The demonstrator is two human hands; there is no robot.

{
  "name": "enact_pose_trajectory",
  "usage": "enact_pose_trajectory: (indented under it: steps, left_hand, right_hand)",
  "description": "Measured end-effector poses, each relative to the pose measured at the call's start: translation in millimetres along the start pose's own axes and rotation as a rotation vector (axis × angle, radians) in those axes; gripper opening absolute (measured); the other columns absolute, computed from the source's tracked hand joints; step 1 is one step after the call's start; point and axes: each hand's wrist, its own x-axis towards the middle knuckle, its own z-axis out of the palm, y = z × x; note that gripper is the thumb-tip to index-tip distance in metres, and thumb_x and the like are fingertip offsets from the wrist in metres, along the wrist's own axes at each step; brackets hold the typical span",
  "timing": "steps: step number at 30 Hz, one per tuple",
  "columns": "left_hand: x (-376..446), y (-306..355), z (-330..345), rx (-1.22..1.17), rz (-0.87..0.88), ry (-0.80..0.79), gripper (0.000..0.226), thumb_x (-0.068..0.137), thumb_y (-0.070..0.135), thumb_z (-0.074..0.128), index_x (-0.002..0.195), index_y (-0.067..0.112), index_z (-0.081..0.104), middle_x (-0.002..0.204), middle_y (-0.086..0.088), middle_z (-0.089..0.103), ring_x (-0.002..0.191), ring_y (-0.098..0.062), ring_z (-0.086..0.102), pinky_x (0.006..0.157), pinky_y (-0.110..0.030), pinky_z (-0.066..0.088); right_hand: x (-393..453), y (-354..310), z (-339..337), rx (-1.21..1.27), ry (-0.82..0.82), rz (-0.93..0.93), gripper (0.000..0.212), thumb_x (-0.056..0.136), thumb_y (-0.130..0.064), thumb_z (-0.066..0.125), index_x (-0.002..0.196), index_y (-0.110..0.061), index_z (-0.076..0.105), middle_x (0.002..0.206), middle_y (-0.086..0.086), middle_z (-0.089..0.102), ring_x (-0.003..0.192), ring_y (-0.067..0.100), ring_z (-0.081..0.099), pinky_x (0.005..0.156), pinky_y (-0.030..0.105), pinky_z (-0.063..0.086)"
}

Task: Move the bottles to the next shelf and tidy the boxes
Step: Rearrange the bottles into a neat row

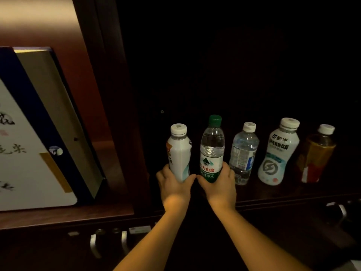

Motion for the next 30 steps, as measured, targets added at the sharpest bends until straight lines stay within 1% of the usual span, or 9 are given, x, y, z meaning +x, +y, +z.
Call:
enact_pose_trajectory:
  steps: [3, 5, 8, 11, 17, 21, 26, 28, 30]
  left_hand:
    - [4, -7, -3, -0.087, 0.002, -0.049, 0.084, 0.070, 0.033, 0.077, 0.140, 0.022, 0.033, 0.130, -0.006, 0.050, 0.115, -0.028, 0.055, 0.088, -0.044, 0.051]
    - [5, -9, -7, -0.126, -0.009, -0.089, 0.086, 0.069, 0.029, 0.075, 0.142, 0.025, 0.030, 0.128, -0.007, 0.054, 0.115, -0.026, 0.056, 0.090, -0.047, 0.051]
    - [3, -10, -8, -0.165, -0.025, -0.088, 0.093, 0.068, 0.028, 0.079, 0.145, 0.025, 0.025, 0.137, -0.006, 0.046, 0.117, -0.025, 0.053, 0.090, -0.041, 0.049]
    - [2, -10, -8, -0.104, -0.005, -0.048, 0.089, 0.068, 0.032, 0.080, 0.140, 0.018, 0.030, 0.139, -0.006, 0.035, 0.118, -0.026, 0.050, 0.082, -0.033, 0.046]
    - [1, -15, -9, -0.157, -0.027, -0.084, 0.085, 0.072, 0.026, 0.076, 0.142, 0.020, 0.029, 0.129, -0.005, 0.053, 0.112, -0.024, 0.057, 0.084, -0.035, 0.047]
    - [2, -16, -9, -0.177, -0.024, -0.082, 0.085, 0.071, 0.030, 0.078, 0.141, 0.019, 0.031, 0.126, -0.001, 0.054, 0.109, -0.021, 0.057, 0.081, -0.033, 0.048]
    - [4, -20, -7, -0.180, -0.016, -0.108, 0.079, 0.073, 0.026, 0.076, 0.139, 0.023, 0.032, 0.121, -0.002, 0.058, 0.104, -0.020, 0.059, 0.081, -0.035, 0.049]
    - [5, -20, -7, -0.176, -0.008, -0.112, 0.079, 0.073, 0.026, 0.076, 0.139, 0.023, 0.032, 0.122, -0.003, 0.058, 0.103, -0.019, 0.059, 0.080, -0.034, 0.048]
    - [4, -18, -9, -0.178, -0.008, -0.122, 0.083, 0.074, 0.027, 0.076, 0.142, 0.022, 0.029, 0.128, -0.004, 0.055, 0.109, -0.021, 0.057, 0.082, -0.033, 0.047]
  right_hand:
    - [7, 5, -1, 0.127, -0.091, -0.042, 0.070, 0.064, -0.033, 0.080, 0.126, -0.028, 0.047, 0.115, -0.002, 0.054, 0.102, 0.016, 0.059, 0.074, 0.029, 0.047]
    - [9, 7, -2, 0.174, -0.126, -0.053, 0.067, 0.061, -0.032, 0.078, 0.122, -0.032, 0.049, 0.110, -0.006, 0.056, 0.098, 0.013, 0.060, 0.071, 0.027, 0.046]
    - [9, 9, -1, 0.192, -0.150, -0.061, 0.072, 0.059, -0.037, 0.077, 0.124, -0.032, 0.047, 0.112, -0.006, 0.056, 0.099, 0.012, 0.058, 0.075, 0.030, 0.048]
    - [10, 10, -1, 0.175, -0.146, -0.052, 0.075, 0.062, -0.038, 0.079, 0.129, -0.028, 0.047, 0.113, -0.003, 0.055, 0.100, 0.014, 0.058, 0.080, 0.034, 0.050]
    - [10, 12, -1, 0.188, -0.148, -0.042, 0.067, 0.064, -0.030, 0.080, 0.125, -0.025, 0.051, 0.110, -0.003, 0.059, 0.095, 0.013, 0.060, 0.075, 0.029, 0.048]
    - [10, 12, -1, 0.202, -0.132, -0.050, 0.066, 0.064, -0.029, 0.081, 0.124, -0.024, 0.053, 0.110, -0.003, 0.058, 0.095, 0.012, 0.060, 0.076, 0.028, 0.048]
    - [11, 14, 0, 0.209, -0.134, -0.040, 0.066, 0.062, -0.031, 0.080, 0.121, -0.026, 0.052, 0.109, -0.004, 0.058, 0.093, 0.009, 0.060, 0.073, 0.025, 0.046]
    - [11, 13, 0, 0.208, -0.137, -0.040, 0.066, 0.063, -0.032, 0.080, 0.122, -0.026, 0.052, 0.109, -0.004, 0.058, 0.092, 0.009, 0.059, 0.072, 0.024, 0.045]
    - [12, 12, -2, 0.217, -0.148, -0.047, 0.066, 0.064, -0.031, 0.081, 0.123, -0.025, 0.053, 0.111, -0.003, 0.059, 0.094, 0.009, 0.059, 0.073, 0.024, 0.045]
